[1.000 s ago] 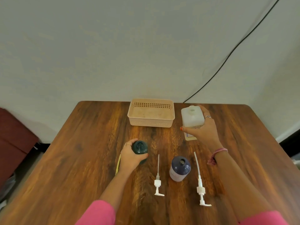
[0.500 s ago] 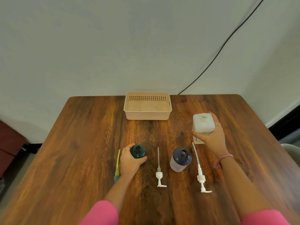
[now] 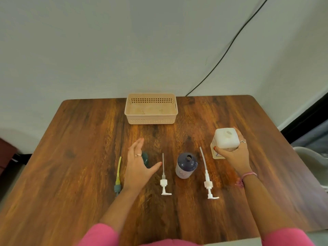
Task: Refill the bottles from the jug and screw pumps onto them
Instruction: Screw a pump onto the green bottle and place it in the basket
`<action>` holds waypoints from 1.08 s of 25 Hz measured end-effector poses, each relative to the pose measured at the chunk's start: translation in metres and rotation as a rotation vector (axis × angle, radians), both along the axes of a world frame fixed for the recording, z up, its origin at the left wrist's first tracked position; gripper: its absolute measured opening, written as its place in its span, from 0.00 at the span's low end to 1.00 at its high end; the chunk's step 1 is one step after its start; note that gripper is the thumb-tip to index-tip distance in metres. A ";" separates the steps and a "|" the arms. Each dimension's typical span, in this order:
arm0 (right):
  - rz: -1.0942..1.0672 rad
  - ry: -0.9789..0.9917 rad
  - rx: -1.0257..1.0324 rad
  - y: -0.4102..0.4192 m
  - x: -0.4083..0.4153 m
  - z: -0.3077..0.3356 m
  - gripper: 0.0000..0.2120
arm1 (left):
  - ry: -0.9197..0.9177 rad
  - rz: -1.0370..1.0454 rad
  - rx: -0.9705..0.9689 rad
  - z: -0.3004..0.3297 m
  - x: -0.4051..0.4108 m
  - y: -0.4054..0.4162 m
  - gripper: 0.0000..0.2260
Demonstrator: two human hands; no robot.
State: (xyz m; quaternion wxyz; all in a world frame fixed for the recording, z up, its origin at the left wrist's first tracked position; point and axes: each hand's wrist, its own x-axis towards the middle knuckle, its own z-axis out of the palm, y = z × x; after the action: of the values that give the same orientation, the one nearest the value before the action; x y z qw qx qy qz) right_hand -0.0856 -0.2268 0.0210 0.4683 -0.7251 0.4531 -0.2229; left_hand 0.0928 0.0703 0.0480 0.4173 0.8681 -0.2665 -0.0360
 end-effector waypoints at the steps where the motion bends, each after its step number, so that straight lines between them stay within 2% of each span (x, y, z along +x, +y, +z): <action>1: 0.006 -0.032 -0.048 0.001 0.001 0.006 0.43 | -0.022 -0.056 -0.004 0.005 -0.010 -0.006 0.42; 3: -0.003 -0.090 -0.093 0.006 -0.001 0.014 0.39 | -0.005 -0.151 -0.012 0.007 -0.029 -0.020 0.39; 6: -0.086 -0.162 -0.068 0.007 -0.013 0.011 0.40 | 0.053 -0.195 -0.005 -0.003 -0.048 -0.040 0.39; 10: -0.182 -0.208 -0.050 0.012 -0.035 -0.001 0.40 | 0.106 -0.167 0.045 -0.020 -0.063 -0.055 0.39; 14: -0.187 -0.235 -0.036 0.014 -0.051 -0.019 0.40 | 0.141 -0.104 0.072 -0.031 -0.073 -0.064 0.38; 19: -0.171 -0.271 -0.004 0.015 -0.061 -0.028 0.39 | 0.149 -0.077 -0.008 -0.032 -0.083 -0.068 0.34; 21: -0.135 -0.269 -0.001 0.012 -0.063 -0.028 0.40 | 0.106 -0.063 -0.091 -0.028 -0.085 -0.066 0.32; 24: -0.073 -0.292 0.011 0.010 -0.069 -0.026 0.47 | -0.020 -0.016 -0.209 -0.018 -0.080 -0.056 0.27; 27: -0.128 -0.259 -0.103 0.012 -0.070 -0.015 0.49 | -0.113 0.113 -0.285 -0.005 -0.066 -0.037 0.23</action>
State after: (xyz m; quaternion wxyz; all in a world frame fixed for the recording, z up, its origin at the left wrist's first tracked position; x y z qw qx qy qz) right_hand -0.1555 -0.2144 0.0055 0.4697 -0.6832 0.4220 -0.3668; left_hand 0.0265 0.0338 0.0433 0.5218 0.8145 -0.2425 0.0747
